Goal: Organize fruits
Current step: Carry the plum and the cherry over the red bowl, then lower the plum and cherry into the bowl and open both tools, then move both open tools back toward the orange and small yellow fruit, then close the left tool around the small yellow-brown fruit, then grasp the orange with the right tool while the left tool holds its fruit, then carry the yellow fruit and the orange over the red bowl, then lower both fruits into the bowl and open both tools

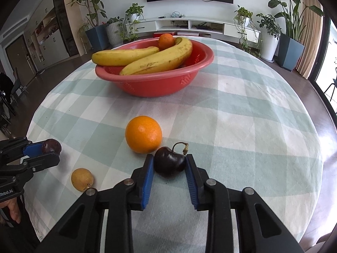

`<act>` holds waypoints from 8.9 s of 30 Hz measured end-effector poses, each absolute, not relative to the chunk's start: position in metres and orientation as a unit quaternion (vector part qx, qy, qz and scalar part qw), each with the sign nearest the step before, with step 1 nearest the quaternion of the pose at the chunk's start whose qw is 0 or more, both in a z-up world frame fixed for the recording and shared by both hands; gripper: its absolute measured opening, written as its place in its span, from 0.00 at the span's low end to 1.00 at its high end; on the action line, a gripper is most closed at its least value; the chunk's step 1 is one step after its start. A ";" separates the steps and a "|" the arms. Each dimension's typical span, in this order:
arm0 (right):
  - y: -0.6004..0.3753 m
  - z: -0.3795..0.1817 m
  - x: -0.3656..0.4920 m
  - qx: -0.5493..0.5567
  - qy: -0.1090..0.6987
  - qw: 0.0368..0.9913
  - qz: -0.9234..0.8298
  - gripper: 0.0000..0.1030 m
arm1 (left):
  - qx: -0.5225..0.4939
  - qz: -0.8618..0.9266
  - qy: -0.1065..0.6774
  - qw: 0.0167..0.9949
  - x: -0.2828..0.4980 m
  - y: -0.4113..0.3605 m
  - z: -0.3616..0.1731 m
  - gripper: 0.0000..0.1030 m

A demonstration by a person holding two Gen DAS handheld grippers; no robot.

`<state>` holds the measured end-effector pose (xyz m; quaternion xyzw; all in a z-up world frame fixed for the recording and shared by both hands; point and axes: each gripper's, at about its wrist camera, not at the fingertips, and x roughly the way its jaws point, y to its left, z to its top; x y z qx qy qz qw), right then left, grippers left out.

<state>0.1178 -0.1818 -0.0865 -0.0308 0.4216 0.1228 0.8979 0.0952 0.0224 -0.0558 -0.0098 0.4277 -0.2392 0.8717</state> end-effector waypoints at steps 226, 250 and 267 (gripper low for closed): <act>-0.188 0.036 0.194 0.008 0.324 0.937 0.134 0.40 | 0.054 -0.248 0.338 0.906 0.225 -0.016 0.063 0.25; -0.138 -0.028 0.267 -0.086 0.373 0.912 0.147 0.40 | 0.058 -0.234 0.405 0.882 0.312 -0.024 -0.020 0.25; -0.143 -0.021 0.251 -0.084 0.365 0.915 0.148 0.41 | 0.059 -0.222 0.402 0.887 0.308 -0.021 -0.018 0.30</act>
